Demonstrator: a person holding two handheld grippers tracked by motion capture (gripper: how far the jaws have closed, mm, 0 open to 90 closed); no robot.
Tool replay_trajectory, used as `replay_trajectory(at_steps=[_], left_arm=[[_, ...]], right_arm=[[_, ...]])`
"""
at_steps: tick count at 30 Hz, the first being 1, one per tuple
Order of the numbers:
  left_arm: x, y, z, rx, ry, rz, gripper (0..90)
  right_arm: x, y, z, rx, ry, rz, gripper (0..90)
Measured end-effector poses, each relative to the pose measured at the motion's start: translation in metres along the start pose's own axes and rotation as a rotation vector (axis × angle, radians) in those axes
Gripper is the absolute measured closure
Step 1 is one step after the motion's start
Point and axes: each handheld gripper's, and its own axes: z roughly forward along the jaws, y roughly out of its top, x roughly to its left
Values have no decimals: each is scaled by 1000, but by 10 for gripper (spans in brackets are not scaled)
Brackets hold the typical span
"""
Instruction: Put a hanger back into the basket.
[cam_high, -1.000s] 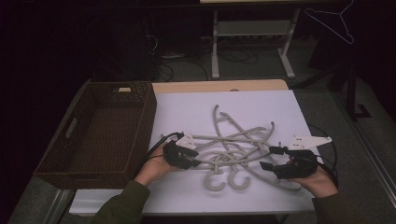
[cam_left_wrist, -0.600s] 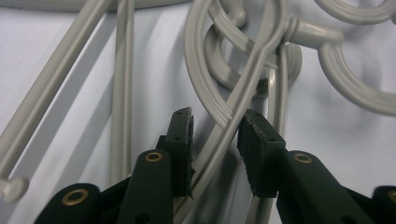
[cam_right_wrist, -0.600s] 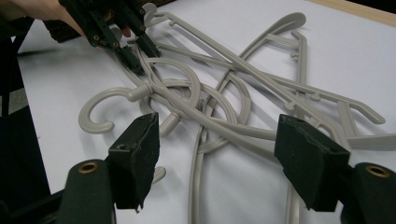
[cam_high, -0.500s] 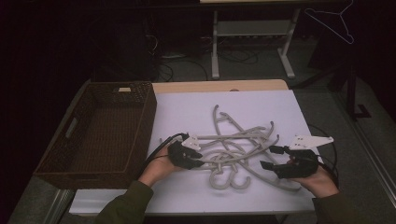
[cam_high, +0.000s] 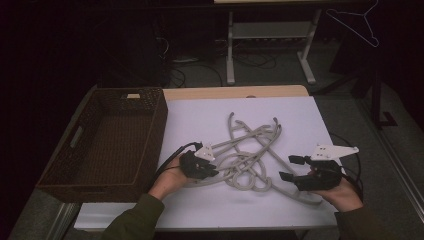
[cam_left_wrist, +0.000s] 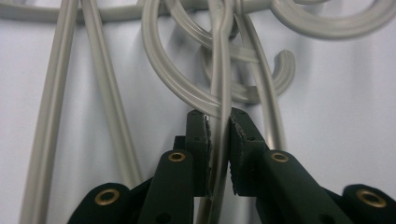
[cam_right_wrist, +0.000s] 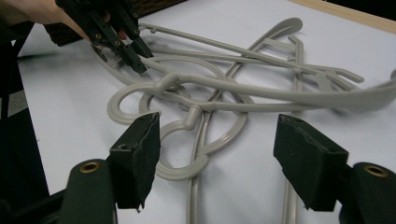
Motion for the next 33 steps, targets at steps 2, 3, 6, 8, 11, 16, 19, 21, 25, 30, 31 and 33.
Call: replay_trajectory(at_steps=[2, 3, 6, 8, 11, 16, 19, 21, 25, 30, 31, 33], left_arm=[[0, 1, -1, -3, 2, 1, 805], [0, 2, -3, -10, 11, -1, 808], [0, 3, -6, -18, 15, -2, 811], [0, 4, -9, -23, 23, -1, 813], [-2, 6, -11, -36, 33, -5, 814], [-4, 12, -23, -75, 35, -14, 815], [-6, 17, -29, -81, 32, -23, 815], [-8, 20, -34, -92, 29, -41, 815], [-7, 29, -47, -96, 31, -58, 815], [-8, 42, -68, -112, 37, -91, 815], [-8, 42, -68, -112, 37, -91, 815], [-6, 49, -81, -113, 44, -96, 815]], right_arm=[[0, 0, 0, 1, -1, -1, 311], [0, 0, 0, 1, -2, -1, 311], [0, 0, 0, 2, -2, 0, 311], [0, 0, 0, 3, -2, 2, 311], [-1, 0, -1, 0, -5, 1, 311], [-1, -1, -1, -5, -6, 2, 306], [-1, -1, -1, -7, -9, 2, 290], [-1, -1, -2, -11, -14, 6, 264], [-1, 0, -4, -34, -28, 21, 190], [-1, 2, -8, -70, -65, 39, 90], [-1, 2, -8, -70, -65, 39, 90], [1, 2, -8, -78, -89, 38, 65]])
